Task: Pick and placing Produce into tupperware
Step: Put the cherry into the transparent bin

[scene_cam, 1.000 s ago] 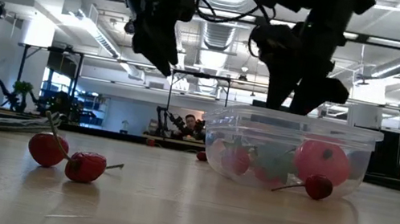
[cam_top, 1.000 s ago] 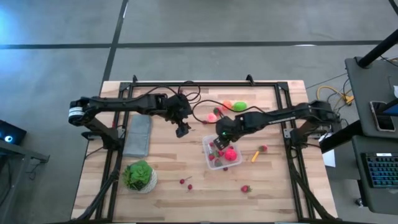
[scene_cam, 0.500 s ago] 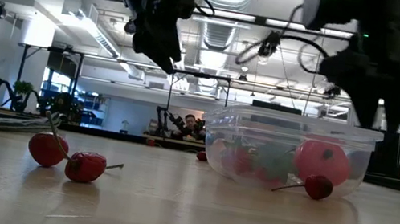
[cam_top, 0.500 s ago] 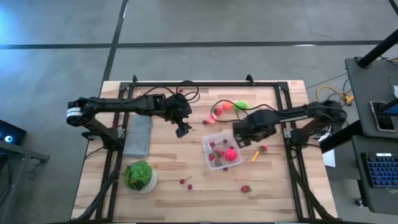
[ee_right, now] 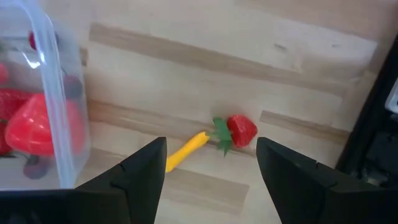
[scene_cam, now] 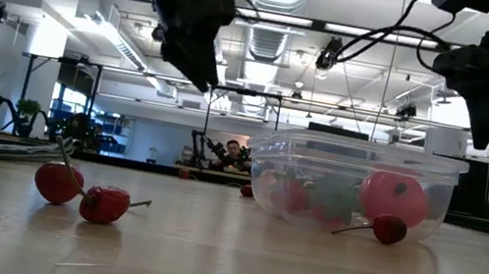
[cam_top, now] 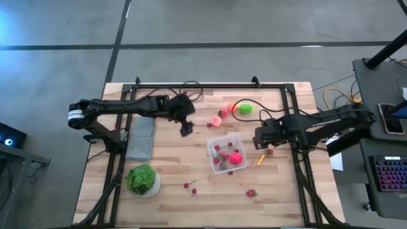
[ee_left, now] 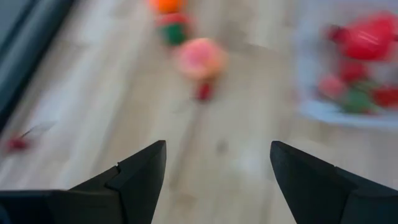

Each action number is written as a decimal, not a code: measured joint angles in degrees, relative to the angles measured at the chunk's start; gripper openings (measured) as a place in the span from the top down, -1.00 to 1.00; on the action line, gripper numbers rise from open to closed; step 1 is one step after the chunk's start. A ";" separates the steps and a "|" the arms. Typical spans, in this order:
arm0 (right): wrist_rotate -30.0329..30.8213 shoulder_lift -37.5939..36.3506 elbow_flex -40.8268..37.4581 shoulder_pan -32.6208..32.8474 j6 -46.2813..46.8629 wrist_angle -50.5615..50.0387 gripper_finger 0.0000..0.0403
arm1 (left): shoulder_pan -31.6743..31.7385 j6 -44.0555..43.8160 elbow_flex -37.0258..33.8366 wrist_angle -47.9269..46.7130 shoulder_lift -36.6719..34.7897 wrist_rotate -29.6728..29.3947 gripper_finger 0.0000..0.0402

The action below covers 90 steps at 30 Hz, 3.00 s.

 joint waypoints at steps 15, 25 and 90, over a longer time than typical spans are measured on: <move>5.52 -1.32 -0.13 -0.02 -4.51 0.11 -0.21 | 20.29 -26.82 0.66 6.77 5.34 -0.95 -0.35; 6.36 -1.35 -0.22 -0.02 -6.81 0.04 -0.21 | 27.35 -34.78 7.72 6.28 18.97 3.98 -0.35; 8.06 -1.32 -0.66 -0.02 -7.06 -0.42 -0.18 | 32.09 -34.09 18.17 -1.83 34.28 3.55 0.24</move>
